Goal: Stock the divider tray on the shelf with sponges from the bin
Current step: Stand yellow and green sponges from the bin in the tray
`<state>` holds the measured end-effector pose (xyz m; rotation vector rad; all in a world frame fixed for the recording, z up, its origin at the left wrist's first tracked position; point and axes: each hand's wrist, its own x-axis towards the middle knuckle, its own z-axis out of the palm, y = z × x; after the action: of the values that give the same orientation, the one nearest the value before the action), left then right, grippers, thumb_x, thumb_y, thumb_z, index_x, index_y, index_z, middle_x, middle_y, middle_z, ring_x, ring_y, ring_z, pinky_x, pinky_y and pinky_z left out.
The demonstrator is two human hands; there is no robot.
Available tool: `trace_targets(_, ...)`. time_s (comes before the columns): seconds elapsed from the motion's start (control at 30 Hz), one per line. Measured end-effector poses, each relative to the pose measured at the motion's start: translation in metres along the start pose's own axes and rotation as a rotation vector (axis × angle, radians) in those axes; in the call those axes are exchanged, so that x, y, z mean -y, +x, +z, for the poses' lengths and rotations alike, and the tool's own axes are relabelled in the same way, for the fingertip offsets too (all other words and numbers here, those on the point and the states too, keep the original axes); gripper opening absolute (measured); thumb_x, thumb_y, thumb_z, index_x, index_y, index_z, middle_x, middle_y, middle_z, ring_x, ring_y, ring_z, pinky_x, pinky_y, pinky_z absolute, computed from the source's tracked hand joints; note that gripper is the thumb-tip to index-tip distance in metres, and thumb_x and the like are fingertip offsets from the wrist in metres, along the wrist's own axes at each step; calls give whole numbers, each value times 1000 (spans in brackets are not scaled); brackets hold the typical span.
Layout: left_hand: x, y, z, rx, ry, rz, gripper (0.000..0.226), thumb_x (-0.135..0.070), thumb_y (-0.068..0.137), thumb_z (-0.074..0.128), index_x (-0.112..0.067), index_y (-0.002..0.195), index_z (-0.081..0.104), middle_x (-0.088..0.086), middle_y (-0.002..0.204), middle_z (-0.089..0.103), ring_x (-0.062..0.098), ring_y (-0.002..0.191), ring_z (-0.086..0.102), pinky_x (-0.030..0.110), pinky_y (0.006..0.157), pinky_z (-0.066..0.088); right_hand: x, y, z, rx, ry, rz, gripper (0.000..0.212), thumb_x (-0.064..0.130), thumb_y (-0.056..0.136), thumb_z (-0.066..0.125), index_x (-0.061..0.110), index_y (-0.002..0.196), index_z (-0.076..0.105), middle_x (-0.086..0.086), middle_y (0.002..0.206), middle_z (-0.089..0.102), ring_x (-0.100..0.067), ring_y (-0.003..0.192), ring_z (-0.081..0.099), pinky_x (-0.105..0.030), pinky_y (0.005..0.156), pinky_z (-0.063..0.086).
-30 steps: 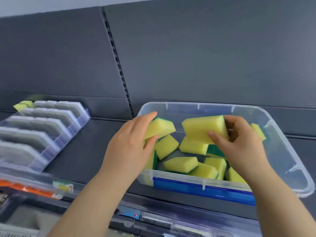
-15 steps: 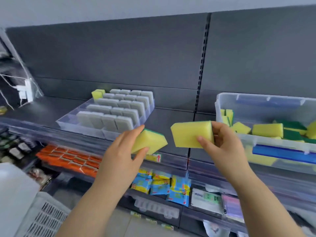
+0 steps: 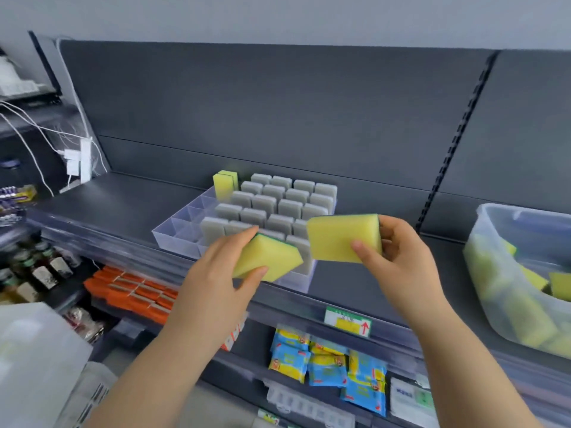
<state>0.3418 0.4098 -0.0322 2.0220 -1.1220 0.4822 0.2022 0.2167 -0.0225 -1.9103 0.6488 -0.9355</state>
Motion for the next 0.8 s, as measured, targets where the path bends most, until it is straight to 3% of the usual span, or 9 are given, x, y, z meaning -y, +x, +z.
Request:
trace_targets(0.13, 52, 43, 1, 33, 21, -32, 53, -23, 77, 72, -24, 127, 54, -12, 106, 52, -4, 90, 40, 18, 70, 37, -2, 51, 45, -6, -11, -17, 30, 24, 80, 70, 33, 104, 53, 22, 95, 62, 2, 87, 61, -7, 67, 45)
trace_targets(0.27, 106, 93, 2, 38, 46, -94, 54, -20, 76, 74, -21, 126, 55, -9, 102, 54, 1, 86, 42, 11, 73, 35, 4, 110, 90, 27, -11, -41, 31, 23, 80, 70, 35, 103, 53, 21, 97, 62, -1, 89, 61, -6, 69, 46)
trace_targets(0.43, 162, 139, 5, -1, 17, -137, 55, -20, 77, 73, -24, 128, 54, -12, 99, 51, 0, 80, 40, 15, 68, 36, 15, 165, 143, 82, -37, -48, 33, 21, 80, 71, 31, 106, 53, 20, 97, 61, 4, 90, 58, 0, 69, 42)
trace_targets(0.53, 190, 156, 10, -4, -38, -134, 55, -19, 77, 73, -24, 128, 53, -22, 99, 48, -3, 85, 43, 5, 74, 38, 19, 180, 169, 112, -80, -4, 34, 24, 79, 71, 34, 106, 53, 19, 98, 63, 1, 91, 60, -6, 70, 45)
trace_targets(0.67, 229, 184, 12, 4, -136, -102, 56, -18, 79, 72, -24, 130, 51, -24, 103, 47, -13, 93, 43, -3, 77, 32, 29, 195, 199, 61, -149, 43, 36, 25, 77, 73, 33, 107, 56, 13, 100, 65, -9, 92, 62, -24, 80, 48)
trace_targets(0.8, 277, 209, 8, 11, -223, -31, 56, -17, 79, 72, -25, 130, 51, -32, 105, 42, -21, 97, 40, -3, 77, 32, 43, 200, 236, -19, -206, 72, 36, 22, 75, 74, 31, 105, 57, 14, 98, 65, -9, 91, 62, -20, 75, 45)
